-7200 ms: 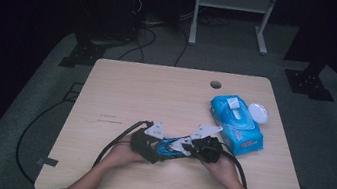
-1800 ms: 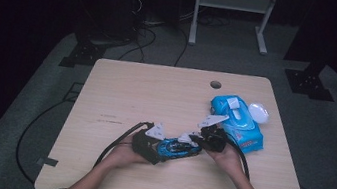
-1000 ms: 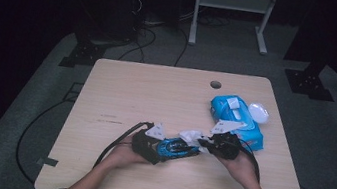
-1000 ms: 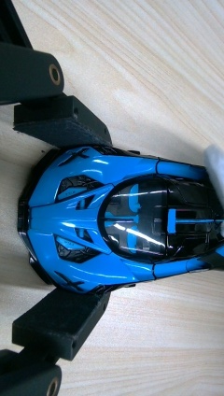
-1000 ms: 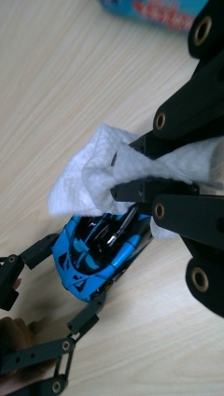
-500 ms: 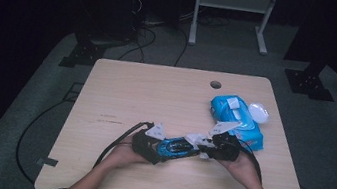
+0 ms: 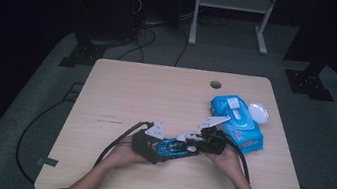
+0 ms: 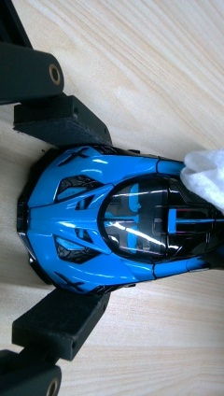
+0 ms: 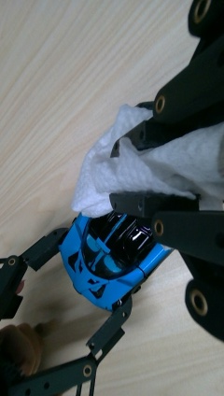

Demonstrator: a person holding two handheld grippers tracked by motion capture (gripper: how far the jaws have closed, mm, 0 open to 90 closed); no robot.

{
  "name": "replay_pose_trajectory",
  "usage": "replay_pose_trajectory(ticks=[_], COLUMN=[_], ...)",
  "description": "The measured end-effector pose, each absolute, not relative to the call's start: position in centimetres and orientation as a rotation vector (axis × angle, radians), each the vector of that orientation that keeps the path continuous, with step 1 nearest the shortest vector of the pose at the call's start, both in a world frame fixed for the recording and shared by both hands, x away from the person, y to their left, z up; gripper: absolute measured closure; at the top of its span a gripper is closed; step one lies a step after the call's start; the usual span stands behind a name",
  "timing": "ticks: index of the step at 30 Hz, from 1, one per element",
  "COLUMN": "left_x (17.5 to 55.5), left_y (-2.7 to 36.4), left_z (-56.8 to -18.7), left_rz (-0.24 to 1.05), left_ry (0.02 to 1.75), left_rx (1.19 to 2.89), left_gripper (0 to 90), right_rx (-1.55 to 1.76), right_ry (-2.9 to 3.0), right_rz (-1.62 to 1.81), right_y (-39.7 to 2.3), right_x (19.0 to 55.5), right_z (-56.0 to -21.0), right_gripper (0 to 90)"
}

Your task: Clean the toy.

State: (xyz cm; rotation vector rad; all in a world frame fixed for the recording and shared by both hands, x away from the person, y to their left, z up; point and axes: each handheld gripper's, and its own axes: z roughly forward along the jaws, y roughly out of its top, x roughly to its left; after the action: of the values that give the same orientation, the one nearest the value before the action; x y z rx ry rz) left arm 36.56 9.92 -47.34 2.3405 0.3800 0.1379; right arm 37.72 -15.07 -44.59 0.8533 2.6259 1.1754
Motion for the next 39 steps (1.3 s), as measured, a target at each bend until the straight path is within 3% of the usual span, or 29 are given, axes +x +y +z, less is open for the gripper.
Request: replay_pose_trajectory(ticks=[5, 15, 21, 32, 39], left_x=[36.6, 36.6, 36.6, 36.7, 36.8], left_y=[9.9, 10.0, 10.0, 10.1, 10.1], left_z=[-47.3, -47.4, -47.4, -47.4, -47.5], left_rz=[0.140, 0.135, 0.132, 0.119, 0.114], left_ry=[0.376, 0.378, 0.377, 0.373, 0.376], left_rx=[2.342, 2.340, 2.340, 2.335, 2.337], left_gripper=[25.3, 25.3, 25.3, 25.4, 25.2], right_rx=[0.915, 0.891, 0.876, 0.945, 0.949], right_ry=[2.645, 2.518, 2.579, 2.536, 2.561], right_rz=[1.236, 1.172, 1.070, 1.144, 1.143], right_y=[-16.0, -19.0, -19.0, -16.1, -17.2], right_x=[38.2, 36.0, 34.8, 38.8, 38.1], right_z=[-44.6, -42.1, -43.8, -44.4, -44.5], right_gripper=[82.5, 82.9, 82.9, 82.6, 82.9])
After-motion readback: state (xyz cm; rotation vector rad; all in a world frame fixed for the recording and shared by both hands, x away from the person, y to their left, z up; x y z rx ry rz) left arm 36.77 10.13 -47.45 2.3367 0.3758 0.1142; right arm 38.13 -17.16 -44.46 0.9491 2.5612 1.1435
